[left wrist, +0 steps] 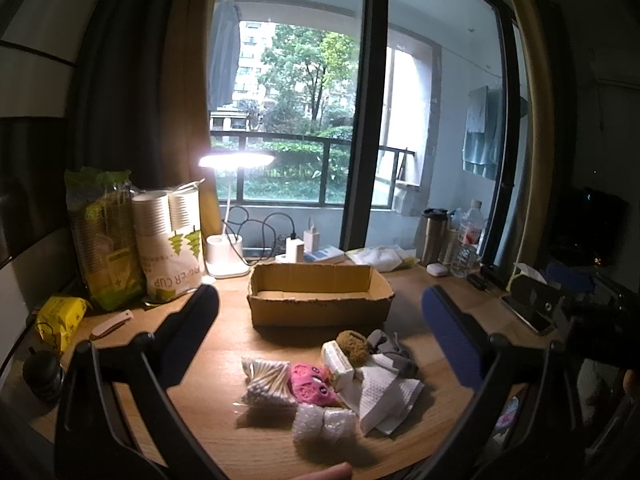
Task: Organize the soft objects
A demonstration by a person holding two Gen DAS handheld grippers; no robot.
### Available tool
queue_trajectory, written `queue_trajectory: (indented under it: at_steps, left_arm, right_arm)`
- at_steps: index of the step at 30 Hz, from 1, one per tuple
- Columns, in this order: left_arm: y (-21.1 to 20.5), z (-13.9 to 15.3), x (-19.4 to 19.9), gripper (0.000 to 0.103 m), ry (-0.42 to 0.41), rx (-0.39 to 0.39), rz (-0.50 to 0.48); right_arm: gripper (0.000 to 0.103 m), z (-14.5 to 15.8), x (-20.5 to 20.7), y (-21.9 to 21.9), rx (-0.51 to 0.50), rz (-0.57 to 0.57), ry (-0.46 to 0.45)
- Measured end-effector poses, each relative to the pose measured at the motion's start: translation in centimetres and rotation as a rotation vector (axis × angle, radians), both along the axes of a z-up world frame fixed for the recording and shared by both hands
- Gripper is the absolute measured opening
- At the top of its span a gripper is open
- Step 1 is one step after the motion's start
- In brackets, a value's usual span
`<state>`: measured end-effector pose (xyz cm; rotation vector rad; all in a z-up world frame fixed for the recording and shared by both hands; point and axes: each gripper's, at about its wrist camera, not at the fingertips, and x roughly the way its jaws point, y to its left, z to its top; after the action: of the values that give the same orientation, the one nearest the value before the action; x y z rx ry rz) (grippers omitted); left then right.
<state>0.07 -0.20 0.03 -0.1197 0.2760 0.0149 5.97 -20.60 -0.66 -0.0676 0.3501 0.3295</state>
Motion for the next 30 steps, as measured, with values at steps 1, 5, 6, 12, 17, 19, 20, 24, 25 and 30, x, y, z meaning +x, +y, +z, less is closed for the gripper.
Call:
queue_trajectory:
  at_steps: [1, 5, 6, 12, 17, 19, 20, 24, 25, 30]
  left_arm:
    - [0.00, 0.00, 0.01, 0.102, 0.000, 0.001, 0.000]
    - [0.04, 0.00, -0.01, 0.102, 0.001, -0.001, -0.001]
    - [0.02, -0.01, 0.00, 0.102, 0.000, -0.001, -0.002]
    - [0.01, -0.02, -0.01, 0.102, 0.000, -0.001, -0.001]
    - [-0.05, -0.05, -0.06, 0.102, 0.000, -0.002, -0.001]
    - [-0.03, -0.11, -0.12, 0.102, -0.001, -0.002, -0.001]
    - [0.01, -0.09, -0.10, 0.102, 0.000, -0.002, 0.000]
    - [0.03, -0.21, -0.39, 0.102, 0.002, -0.005, 0.000]
    - [0.08, -0.18, -0.32, 0.102, 0.001, -0.006, 0.000]
    - [0.12, -0.15, -0.29, 0.102, 0.001, -0.006, -0.001]
  right_arm:
    - [0.092, -0.01, 0.00, -0.01, 0.000, 0.001, 0.000]
    - [0.092, -0.12, -0.04, -0.02, 0.000, 0.004, -0.003]
    - [0.092, -0.13, -0.02, -0.03, 0.000, 0.004, -0.002]
    - [0.092, -0.12, -0.09, 0.28, -0.004, 0.006, -0.005]
    - [0.092, -0.14, -0.19, 0.39, -0.006, 0.008, -0.008]
    - [0.092, -0.14, -0.21, 0.41, -0.008, 0.009, -0.007]
    - [0.092, -0.12, -0.25, 0.40, -0.008, 0.010, -0.008]
    - [0.092, -0.14, -0.29, 0.39, -0.008, 0.010, -0.008]
    - [0.092, -0.13, -0.33, 0.40, -0.008, 0.010, -0.009]
    - [0.092, -0.13, -0.28, 0.40, -0.008, 0.010, -0.009]
